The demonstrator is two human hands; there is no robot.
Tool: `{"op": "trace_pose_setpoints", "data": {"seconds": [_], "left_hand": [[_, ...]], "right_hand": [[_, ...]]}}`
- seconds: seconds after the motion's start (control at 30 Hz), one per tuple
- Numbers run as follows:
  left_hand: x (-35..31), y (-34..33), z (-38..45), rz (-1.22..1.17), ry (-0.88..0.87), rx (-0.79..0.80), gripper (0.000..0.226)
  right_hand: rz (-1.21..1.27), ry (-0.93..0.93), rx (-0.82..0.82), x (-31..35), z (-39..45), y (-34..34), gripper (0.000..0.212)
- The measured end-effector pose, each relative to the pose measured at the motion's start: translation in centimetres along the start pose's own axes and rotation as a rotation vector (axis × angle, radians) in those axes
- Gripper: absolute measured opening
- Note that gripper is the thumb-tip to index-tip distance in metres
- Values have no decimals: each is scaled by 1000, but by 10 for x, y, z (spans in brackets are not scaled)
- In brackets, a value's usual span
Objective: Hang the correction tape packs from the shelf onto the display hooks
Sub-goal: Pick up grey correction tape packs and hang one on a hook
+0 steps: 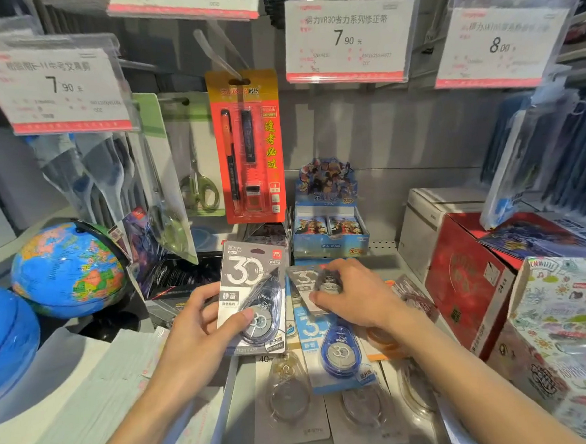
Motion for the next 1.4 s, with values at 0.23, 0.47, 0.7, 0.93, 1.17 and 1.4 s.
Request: {"op": "trace_pose_setpoints", "data": {"seconds": [0.23,0.47,0.7,0.93,1.17,1.4], "left_hand": [[2,3,-2,-11,14,-16,39],[4,-1,-4,22,13,4,38],[3,2,-6,10,19,-4,37],[1,-2,-6,-44,29,43,39],[-17,-23,-6,-126,-27,131,43],[-68,-65,-10,-165,-177,241,53]], "right_hand": [[50,132,155,5,-31,-18,105],[121,52,198,-2,-40,-29,95],[325,-45,76,-3,-37,-16,66],[623,-197,-55,-26,-42,-1,50],[865,-182,-224,-34,-77,45,44],[910,-118,-320,-39,-114,104,43]]}}
Point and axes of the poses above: each hand's wrist, its own z-axis towards the middle knuckle, its own y-axis out of the back of the hand, x = y × z, the point moved 10 cm from there along z, towards the middle knuckle, and after that the axes turned 2 degrees about -z, right-handed, at the moved point
